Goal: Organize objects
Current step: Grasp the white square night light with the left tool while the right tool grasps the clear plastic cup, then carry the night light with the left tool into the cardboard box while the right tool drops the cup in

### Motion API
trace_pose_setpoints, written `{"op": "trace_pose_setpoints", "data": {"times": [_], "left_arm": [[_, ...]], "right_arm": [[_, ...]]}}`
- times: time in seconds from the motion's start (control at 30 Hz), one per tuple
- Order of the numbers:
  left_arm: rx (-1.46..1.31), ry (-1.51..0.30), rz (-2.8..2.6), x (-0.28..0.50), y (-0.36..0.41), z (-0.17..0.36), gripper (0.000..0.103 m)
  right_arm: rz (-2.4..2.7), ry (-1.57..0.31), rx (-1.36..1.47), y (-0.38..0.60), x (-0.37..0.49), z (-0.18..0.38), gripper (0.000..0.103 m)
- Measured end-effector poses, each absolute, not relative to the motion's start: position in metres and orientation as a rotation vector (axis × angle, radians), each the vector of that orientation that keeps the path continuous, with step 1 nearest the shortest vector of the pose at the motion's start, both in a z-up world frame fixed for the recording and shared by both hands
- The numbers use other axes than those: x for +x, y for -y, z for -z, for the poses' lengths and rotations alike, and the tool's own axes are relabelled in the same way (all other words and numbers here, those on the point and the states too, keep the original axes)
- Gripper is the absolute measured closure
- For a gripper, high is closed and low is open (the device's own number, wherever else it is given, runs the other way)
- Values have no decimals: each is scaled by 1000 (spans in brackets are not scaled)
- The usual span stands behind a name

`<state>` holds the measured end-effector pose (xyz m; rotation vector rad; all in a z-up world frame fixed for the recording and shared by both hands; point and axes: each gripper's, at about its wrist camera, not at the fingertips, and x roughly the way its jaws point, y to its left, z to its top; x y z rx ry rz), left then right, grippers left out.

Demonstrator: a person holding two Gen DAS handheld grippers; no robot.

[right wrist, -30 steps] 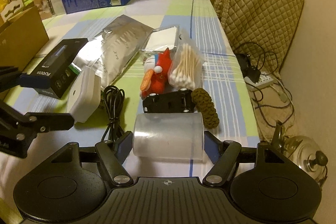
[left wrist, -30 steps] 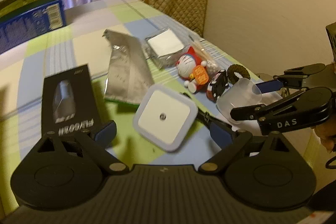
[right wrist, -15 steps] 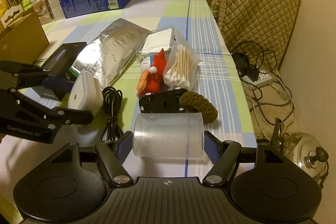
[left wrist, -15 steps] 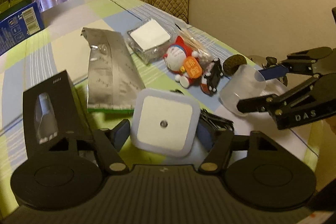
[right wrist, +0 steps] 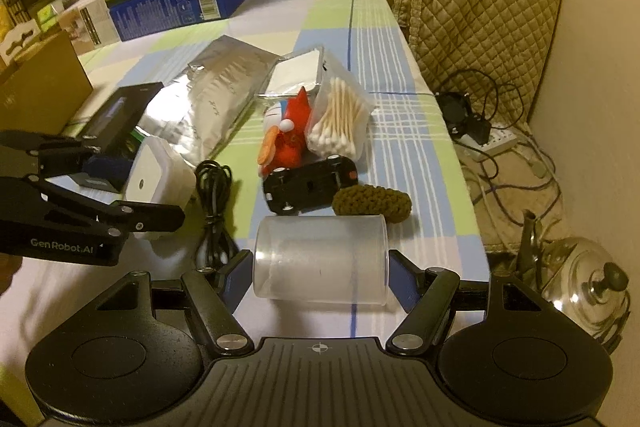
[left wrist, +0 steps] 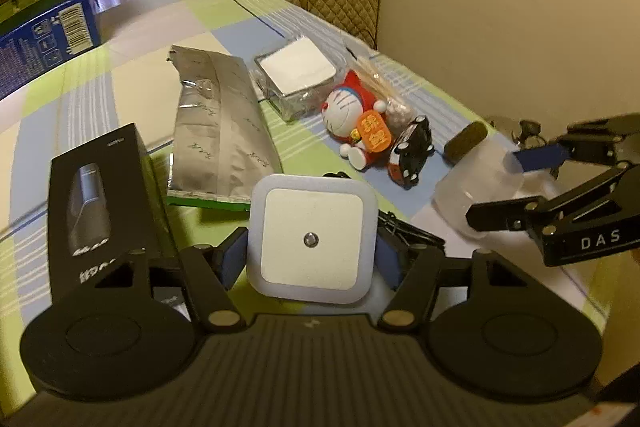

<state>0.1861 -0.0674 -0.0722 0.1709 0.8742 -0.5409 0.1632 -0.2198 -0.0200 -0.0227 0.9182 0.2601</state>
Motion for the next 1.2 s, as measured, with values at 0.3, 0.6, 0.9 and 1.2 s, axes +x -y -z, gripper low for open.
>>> {"op": "trace_pose_setpoints", "data": {"times": [0.3,0.6,0.9,1.2], "left_arm": [[145,-870,497,168,49,38,42],[98,-840,461,141,26,10,42],[55,-805,408,119,-1,-24,42],[50,-741,245,94,-79,-87,42]], "right_arm": [[-317,-913,43,212,153,-2,35],[-336,-892,58,206,132,-21,35],[-352,-852,22,191,121,-42,35],[-536,-729,38,109,122,-110,35]]}}
